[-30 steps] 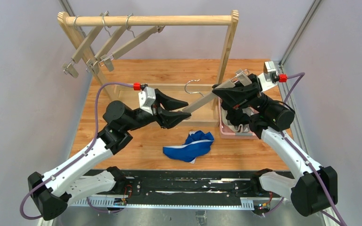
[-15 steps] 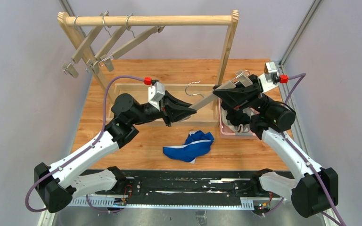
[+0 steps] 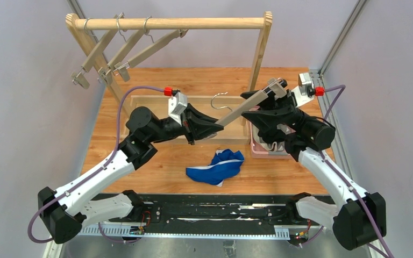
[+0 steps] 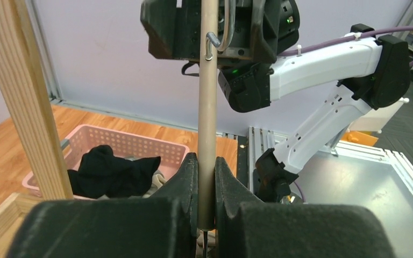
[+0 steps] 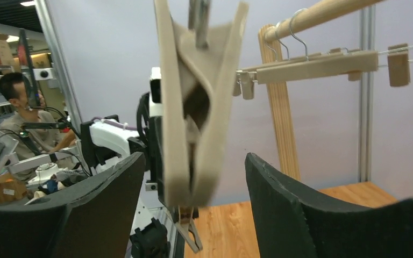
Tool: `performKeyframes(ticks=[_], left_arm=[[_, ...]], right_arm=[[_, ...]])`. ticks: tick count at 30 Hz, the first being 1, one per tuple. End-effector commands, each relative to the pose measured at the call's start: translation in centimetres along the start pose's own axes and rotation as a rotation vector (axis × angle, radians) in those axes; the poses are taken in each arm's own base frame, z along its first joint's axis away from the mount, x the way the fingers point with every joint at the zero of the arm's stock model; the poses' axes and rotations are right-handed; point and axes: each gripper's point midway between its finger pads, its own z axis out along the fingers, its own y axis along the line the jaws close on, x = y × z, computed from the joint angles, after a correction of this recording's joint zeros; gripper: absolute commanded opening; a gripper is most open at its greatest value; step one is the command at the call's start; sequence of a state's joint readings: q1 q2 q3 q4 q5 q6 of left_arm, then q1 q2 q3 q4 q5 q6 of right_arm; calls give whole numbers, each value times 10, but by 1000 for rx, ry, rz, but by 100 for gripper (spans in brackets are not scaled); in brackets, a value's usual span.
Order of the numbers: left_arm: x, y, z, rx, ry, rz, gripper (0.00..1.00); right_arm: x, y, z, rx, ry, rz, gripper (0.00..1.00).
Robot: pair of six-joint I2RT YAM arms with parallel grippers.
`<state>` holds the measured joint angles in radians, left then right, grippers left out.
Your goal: Remove the underwear clipped to the hanger
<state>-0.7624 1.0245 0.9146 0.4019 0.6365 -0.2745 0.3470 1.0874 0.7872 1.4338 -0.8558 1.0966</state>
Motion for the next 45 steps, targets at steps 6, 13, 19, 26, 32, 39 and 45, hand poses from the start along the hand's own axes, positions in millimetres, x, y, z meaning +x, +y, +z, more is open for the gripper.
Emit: performKeyframes(ticks=[6,13,19,26,32,39,45], left_arm=[[-26,25,-37,-311,63,71,0],[8,61,-112,-716,427,34,0],[14,77,-146,-906,565,31,0],[3,95,-139,-958,587,9,0],[-1,117,-127,-952,572,-23,0],[-19,141,-109,-914,497,-52,0],[-31,157,-96,-895,430,-78,0]], right_arm=[[47,-22,-31,199,191,-37,71],[118,-39,-103,515,603,-185,70],[180,-24,-152,592,832,-71,67],[261,-8,-178,587,1112,-31,65],[311,3,-181,496,1303,-81,65],[348,12,-177,386,1384,-26,65],[379,15,-185,324,1478,35,65]])
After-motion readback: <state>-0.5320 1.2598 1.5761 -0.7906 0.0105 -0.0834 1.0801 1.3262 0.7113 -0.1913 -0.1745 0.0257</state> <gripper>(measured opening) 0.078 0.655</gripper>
